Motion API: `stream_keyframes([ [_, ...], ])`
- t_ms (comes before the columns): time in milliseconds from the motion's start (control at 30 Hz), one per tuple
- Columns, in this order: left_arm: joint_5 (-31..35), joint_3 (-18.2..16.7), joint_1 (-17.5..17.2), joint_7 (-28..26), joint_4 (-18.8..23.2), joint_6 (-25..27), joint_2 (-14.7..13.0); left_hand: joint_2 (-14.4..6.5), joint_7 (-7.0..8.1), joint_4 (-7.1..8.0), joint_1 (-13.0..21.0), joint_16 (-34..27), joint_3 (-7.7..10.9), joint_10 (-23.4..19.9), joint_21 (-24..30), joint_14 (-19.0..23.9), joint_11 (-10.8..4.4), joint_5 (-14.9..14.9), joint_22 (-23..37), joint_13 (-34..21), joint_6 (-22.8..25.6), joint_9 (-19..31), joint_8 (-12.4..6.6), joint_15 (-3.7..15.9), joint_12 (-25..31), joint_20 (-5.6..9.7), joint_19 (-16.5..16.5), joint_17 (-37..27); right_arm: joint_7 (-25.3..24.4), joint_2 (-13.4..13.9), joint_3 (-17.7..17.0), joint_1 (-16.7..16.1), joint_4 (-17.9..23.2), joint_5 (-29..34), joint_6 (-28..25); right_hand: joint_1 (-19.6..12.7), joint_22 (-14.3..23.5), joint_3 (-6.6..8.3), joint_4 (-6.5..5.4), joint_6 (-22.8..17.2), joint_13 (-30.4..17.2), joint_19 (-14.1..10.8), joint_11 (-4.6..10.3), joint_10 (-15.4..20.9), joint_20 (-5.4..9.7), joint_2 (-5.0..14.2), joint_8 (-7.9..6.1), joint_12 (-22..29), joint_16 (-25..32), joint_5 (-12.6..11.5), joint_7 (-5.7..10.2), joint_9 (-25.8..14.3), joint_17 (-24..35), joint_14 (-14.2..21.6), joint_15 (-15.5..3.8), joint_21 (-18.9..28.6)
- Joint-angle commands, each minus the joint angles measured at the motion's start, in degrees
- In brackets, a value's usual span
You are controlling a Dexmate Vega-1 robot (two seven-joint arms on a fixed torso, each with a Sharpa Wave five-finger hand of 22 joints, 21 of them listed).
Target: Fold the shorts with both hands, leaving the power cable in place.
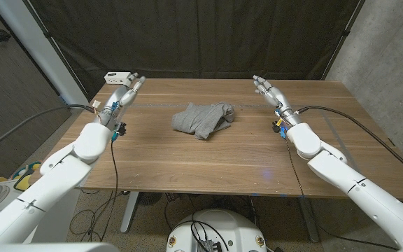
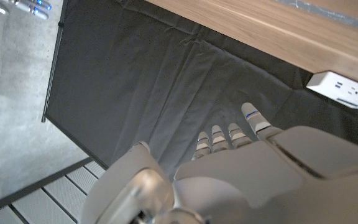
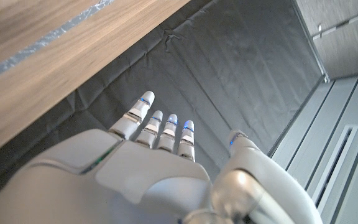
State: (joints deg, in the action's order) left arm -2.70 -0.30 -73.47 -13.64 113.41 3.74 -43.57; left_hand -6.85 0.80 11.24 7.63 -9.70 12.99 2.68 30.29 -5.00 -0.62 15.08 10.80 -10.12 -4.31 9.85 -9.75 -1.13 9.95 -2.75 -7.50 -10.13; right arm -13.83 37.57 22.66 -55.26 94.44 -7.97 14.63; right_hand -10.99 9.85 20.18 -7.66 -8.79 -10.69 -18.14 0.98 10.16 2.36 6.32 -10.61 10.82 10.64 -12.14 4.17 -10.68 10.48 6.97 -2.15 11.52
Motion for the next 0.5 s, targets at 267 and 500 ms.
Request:
stream_keyframes([
  [267,-16.1,2.4,1.5,6.6,-10.2,-15.3,-0.1,-4.4,-0.89,0.00,-1.6,-0.4,0.77,0.8,-0.2,-0.8,0.06,1.1,0.1,-0.1,-0.9,0.2,-0.33,0.32,0.4,0.56,-0.3,0.0,-9.8,-1.4,-4.9,-8.8,6.4,-1.3,1.3,1.3,0.1,-0.29,-0.42,-1.5,0.0,-1.7,-2.21,1.7,-0.14,-0.22,-0.71,0.8,1.0,-0.7,-1.05,0.1,0.0,2.3,-0.33,0.6],
  [500,-18.1,4.5,3.4,9.5,-14.8,-18.9,-1.4,-4.3,-1.17,-0.14,-2.0,-0.4,0.97,1.1,-0.4,-1.1,0.16,1.4,0.1,-0.1,-1.1,0.2,-0.33,0.30,0.5,0.74,-0.3,0.0,-12.3,-1.5,-5.5,-14.0,12.0,1.7,2.5,1.4,0.1,-0.30,-0.38,-2.0,0.0,-1.4,-2.11,1.9,-0.06,-0.15,-0.81,0.8,0.9,-0.8,-1.07,0.1,-0.1,2.5,-0.42,0.4],
])
